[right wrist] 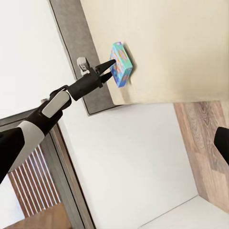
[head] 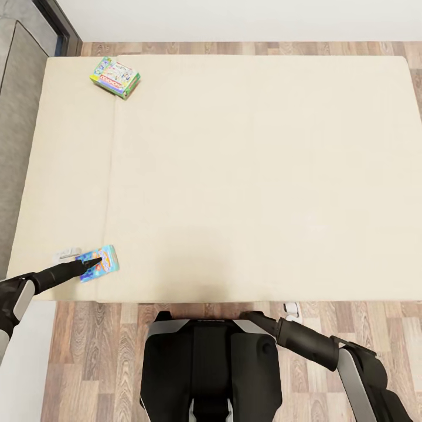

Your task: Put all the toys in the child's room - the three board games (two on the bed and one on the table), the two jigsaw puzzles on the table, and the tennis ball on the table - inside the toy box on the table in the child's room.

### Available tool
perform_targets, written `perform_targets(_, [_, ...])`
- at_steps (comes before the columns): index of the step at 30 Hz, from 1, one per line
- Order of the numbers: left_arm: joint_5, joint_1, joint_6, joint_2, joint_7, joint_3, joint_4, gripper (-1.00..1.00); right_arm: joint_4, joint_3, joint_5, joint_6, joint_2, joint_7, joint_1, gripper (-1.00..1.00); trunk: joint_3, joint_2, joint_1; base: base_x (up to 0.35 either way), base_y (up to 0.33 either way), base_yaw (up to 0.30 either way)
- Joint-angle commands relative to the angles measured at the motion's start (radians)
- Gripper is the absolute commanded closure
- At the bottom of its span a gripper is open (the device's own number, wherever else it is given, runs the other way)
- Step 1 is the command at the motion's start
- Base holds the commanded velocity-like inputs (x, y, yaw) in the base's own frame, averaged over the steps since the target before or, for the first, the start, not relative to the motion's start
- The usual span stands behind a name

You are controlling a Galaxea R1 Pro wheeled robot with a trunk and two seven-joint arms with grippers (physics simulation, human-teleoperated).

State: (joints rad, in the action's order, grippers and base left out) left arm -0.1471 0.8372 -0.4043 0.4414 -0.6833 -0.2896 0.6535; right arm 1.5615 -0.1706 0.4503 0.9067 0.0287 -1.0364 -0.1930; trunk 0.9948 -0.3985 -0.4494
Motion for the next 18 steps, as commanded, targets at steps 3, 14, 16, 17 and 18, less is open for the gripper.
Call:
perform_targets(3, [-0.006, 0.000, -0.008, 0.000, -0.002, -0.002, 0.000, -1.00, 0.000, -0.001, 0.001, 0.004, 0.000, -0.002, 0.000, -1.00, 0.001, -0.001, -0.001, 0.000, -0.006, 0.000])
perform_targets(14, [-0.006, 0.000, -0.007, -0.001, -0.002, -0.002, 0.000, -1.00, 0.000, 0.000, 0.001, 0.004, 0.000, -0.002, 0.000, -1.00, 0.001, -0.001, -0.001, 0.000, -0.095, 0.000])
perform_targets(16, [-0.006, 0.000, -0.007, -0.001, -0.002, -0.002, 0.000, -1.00, 0.000, 0.000, 0.001, 0.004, 0.000, -0.002, 0.000, -1.00, 0.001, -0.001, -0.001, 0.000, -0.024, 0.000])
perform_targets(17, [-0.006, 0.000, -0.007, -0.001, -0.002, -0.002, 0.000, -1.00, 0.000, 0.000, 0.001, 0.004, 0.000, -0.002, 0.000, -1.00, 0.001, -0.001, -0.001, 0.000, -0.045, 0.000])
perform_targets(18, [-0.006, 0.000, -0.007, -0.001, -0.002, -0.002, 0.000, -1.00, 0.000, 0.000, 0.001, 0.004, 0.000, -0.002, 0.000, -1.00, 0.001, -0.001, -0.001, 0.000, -0.091, 0.000])
